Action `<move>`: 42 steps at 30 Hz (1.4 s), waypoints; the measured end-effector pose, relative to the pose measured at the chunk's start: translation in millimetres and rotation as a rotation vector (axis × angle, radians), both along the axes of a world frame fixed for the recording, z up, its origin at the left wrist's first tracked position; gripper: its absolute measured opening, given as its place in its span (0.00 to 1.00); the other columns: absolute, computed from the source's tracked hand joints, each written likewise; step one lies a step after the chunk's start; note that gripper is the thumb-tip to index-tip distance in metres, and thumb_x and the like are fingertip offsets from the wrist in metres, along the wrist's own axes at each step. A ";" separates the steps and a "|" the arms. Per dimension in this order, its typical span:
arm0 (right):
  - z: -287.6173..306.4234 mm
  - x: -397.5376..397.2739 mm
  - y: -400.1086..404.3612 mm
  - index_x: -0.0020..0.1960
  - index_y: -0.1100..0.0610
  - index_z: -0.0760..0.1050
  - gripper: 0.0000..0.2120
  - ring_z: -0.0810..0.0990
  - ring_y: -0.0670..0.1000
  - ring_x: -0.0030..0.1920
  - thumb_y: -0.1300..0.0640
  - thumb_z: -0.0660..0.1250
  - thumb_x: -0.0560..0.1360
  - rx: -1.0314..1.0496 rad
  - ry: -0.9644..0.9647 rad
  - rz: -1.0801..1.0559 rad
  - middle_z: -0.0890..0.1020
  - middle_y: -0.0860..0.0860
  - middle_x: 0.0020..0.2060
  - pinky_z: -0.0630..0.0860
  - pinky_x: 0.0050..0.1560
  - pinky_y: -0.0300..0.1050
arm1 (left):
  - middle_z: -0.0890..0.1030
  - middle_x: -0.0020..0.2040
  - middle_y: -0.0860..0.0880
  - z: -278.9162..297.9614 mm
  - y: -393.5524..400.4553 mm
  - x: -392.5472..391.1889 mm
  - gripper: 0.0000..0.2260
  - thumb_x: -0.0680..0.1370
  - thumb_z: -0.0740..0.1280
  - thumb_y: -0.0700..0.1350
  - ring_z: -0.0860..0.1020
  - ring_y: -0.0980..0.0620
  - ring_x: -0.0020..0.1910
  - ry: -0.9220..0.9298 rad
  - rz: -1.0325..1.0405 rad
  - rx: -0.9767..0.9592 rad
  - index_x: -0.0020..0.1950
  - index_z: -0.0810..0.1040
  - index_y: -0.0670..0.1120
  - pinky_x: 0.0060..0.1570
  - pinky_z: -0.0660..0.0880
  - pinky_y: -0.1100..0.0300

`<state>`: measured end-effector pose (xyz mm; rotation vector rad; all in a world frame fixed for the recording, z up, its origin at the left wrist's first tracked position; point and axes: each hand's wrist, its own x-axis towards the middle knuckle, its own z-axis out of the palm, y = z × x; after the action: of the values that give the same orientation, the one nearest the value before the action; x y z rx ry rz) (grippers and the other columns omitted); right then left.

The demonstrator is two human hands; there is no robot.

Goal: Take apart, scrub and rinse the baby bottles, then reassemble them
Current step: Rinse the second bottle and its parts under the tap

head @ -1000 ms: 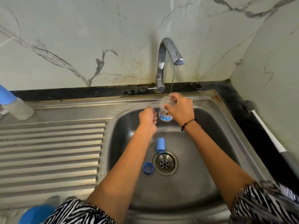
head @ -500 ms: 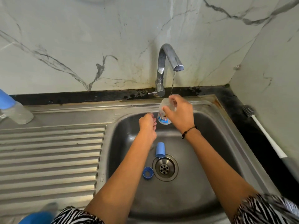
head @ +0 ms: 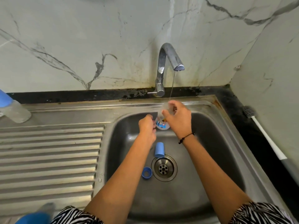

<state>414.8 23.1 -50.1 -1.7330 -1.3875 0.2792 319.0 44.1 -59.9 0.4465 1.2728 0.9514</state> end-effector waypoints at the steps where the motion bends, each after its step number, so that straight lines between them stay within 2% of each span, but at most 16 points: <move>1: 3.9 0.4 0.5 0.54 0.60 0.77 0.12 0.76 0.48 0.47 0.59 0.70 0.72 0.011 0.124 -0.013 0.78 0.49 0.45 0.73 0.50 0.42 | 0.74 0.35 0.46 1.5 -1.6 0.6 0.08 0.79 0.57 0.39 0.71 0.53 0.31 -0.017 0.003 0.009 0.42 0.72 0.44 0.28 0.66 0.63; 4: 11.6 1.9 7.7 0.45 0.58 0.77 0.04 0.79 0.50 0.42 0.59 0.70 0.72 -0.217 0.757 -0.009 0.80 0.53 0.41 0.79 0.45 0.46 | 0.78 0.39 0.44 4.9 -1.9 -1.4 0.09 0.78 0.59 0.43 0.76 0.50 0.35 -0.129 0.051 0.044 0.41 0.74 0.44 0.34 0.72 0.61; 6: 10.6 5.3 10.7 0.45 0.58 0.75 0.04 0.80 0.50 0.40 0.57 0.68 0.74 -0.413 1.044 -0.009 0.80 0.55 0.41 0.78 0.38 0.44 | 0.80 0.42 0.43 8.0 -1.9 -5.1 0.08 0.77 0.60 0.44 0.78 0.48 0.38 -0.189 0.073 0.110 0.42 0.76 0.44 0.38 0.74 0.58; 10: 5.7 11.0 11.1 0.48 0.62 0.72 0.09 0.78 0.54 0.43 0.55 0.65 0.77 -0.541 1.357 -0.002 0.77 0.59 0.42 0.79 0.44 0.49 | 0.81 0.45 0.45 10.6 -0.3 -11.2 0.09 0.78 0.60 0.44 0.78 0.49 0.45 -0.189 0.085 0.219 0.44 0.79 0.45 0.46 0.75 0.56; 11: 4.4 11.0 11.1 0.49 0.63 0.72 0.11 0.78 0.55 0.43 0.54 0.65 0.77 -0.556 1.421 -0.006 0.77 0.60 0.43 0.80 0.42 0.49 | 0.81 0.44 0.47 11.8 0.0 -10.8 0.09 0.79 0.60 0.44 0.78 0.50 0.46 -0.190 0.083 0.238 0.44 0.79 0.45 0.46 0.74 0.58; 14: -0.6 7.6 15.0 0.49 0.67 0.72 0.14 0.78 0.57 0.41 0.54 0.64 0.78 -0.582 1.536 -0.048 0.77 0.61 0.42 0.80 0.28 0.44 | 0.81 0.46 0.46 16.0 -0.6 -4.8 0.09 0.79 0.60 0.41 0.78 0.52 0.46 -0.163 0.042 0.305 0.45 0.79 0.45 0.45 0.74 0.62; 18: -1.5 6.5 18.0 0.45 0.67 0.73 0.13 0.78 0.57 0.38 0.56 0.63 0.78 -0.576 1.597 -0.078 0.78 0.60 0.38 0.79 0.26 0.41 | 0.82 0.50 0.44 18.4 -1.1 3.8 0.08 0.79 0.61 0.37 0.79 0.50 0.49 -0.086 0.004 0.335 0.47 0.80 0.44 0.50 0.75 0.60; 20: -1.3 8.0 18.8 0.46 0.66 0.74 0.12 0.79 0.57 0.38 0.56 0.63 0.78 -0.554 1.605 -0.080 0.79 0.60 0.38 0.80 0.28 0.43 | 0.82 0.51 0.43 18.4 0.7 5.7 0.09 0.78 0.61 0.37 0.78 0.49 0.52 -0.071 -0.007 0.332 0.47 0.80 0.44 0.53 0.75 0.57; 23: -1.0 12.1 21.9 0.49 0.64 0.72 0.10 0.79 0.57 0.41 0.56 0.65 0.77 -0.501 1.609 -0.086 0.79 0.61 0.42 0.80 0.30 0.46 | 0.81 0.47 0.45 16.4 2.3 5.6 0.09 0.79 0.60 0.36 0.78 0.50 0.49 -0.061 -0.014 0.316 0.45 0.79 0.45 0.51 0.75 0.59; 25: 2.4 16.7 23.4 0.51 0.62 0.73 0.11 0.79 0.55 0.43 0.54 0.65 0.77 -0.438 1.596 -0.072 0.79 0.59 0.44 0.81 0.29 0.47 | 0.80 0.48 0.44 12.3 3.4 3.7 0.08 0.80 0.59 0.37 0.78 0.50 0.50 -0.082 -0.018 0.255 0.46 0.77 0.44 0.49 0.75 0.59; 27: 8.4 22.3 23.2 0.50 0.61 0.74 0.09 0.79 0.54 0.43 0.54 0.64 0.78 -0.348 1.528 -0.021 0.79 0.58 0.43 0.81 0.31 0.46 | 0.79 0.49 0.43 5.9 4.8 -0.6 0.07 0.81 0.58 0.39 0.78 0.48 0.49 -0.124 -0.033 0.144 0.48 0.75 0.44 0.47 0.75 0.56; 30: 18.2 26.7 19.3 0.49 0.61 0.76 0.04 0.80 0.51 0.43 0.61 0.64 0.77 -0.201 1.199 0.121 0.81 0.55 0.44 0.80 0.41 0.44 | 0.79 0.46 0.43 -4.6 2.1 -5.6 0.09 0.82 0.56 0.42 0.78 0.48 0.43 -0.176 -0.098 0.008 0.50 0.74 0.43 0.50 0.74 0.50; 33: 22.4 29.3 14.4 0.54 0.60 0.77 0.10 0.79 0.44 0.44 0.65 0.69 0.73 -0.082 0.651 0.201 0.81 0.50 0.44 0.78 0.47 0.39 | 0.79 0.45 0.40 -7.5 -2.5 -3.5 0.12 0.83 0.54 0.44 0.78 0.43 0.44 -0.208 -0.123 -0.053 0.47 0.73 0.39 0.56 0.73 0.47; 35: 24.4 28.8 11.4 0.53 0.56 0.77 0.12 0.79 0.45 0.47 0.63 0.72 0.71 -0.039 0.444 0.246 0.81 0.49 0.47 0.77 0.51 0.38 | 0.79 0.45 0.37 -4.6 -4.8 -0.6 0.14 0.83 0.53 0.45 0.78 0.41 0.47 -0.233 -0.133 -0.077 0.51 0.73 0.37 0.55 0.74 0.47; 38: 26.9 28.7 6.9 0.52 0.53 0.76 0.13 0.78 0.45 0.49 0.61 0.73 0.70 -0.011 0.357 0.264 0.81 0.47 0.48 0.76 0.53 0.38 | 0.79 0.47 0.35 4.6 -7.1 0.2 0.15 0.83 0.54 0.46 0.79 0.37 0.50 -0.329 -0.118 -0.112 0.59 0.72 0.35 0.47 0.75 0.47; 42: 27.9 30.0 1.0 0.52 0.54 0.76 0.13 0.78 0.45 0.49 0.65 0.71 0.71 0.024 0.464 0.262 0.80 0.46 0.47 0.76 0.52 0.38 | 0.79 0.48 0.37 15.0 -5.8 -1.0 0.08 0.81 0.61 0.42 0.79 0.39 0.52 -0.354 -0.080 -0.085 0.52 0.74 0.37 0.49 0.77 0.46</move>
<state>444.9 24.1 -22.2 -1.3511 -1.2568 0.7552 318.0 38.3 -44.9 0.2471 0.9628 0.8614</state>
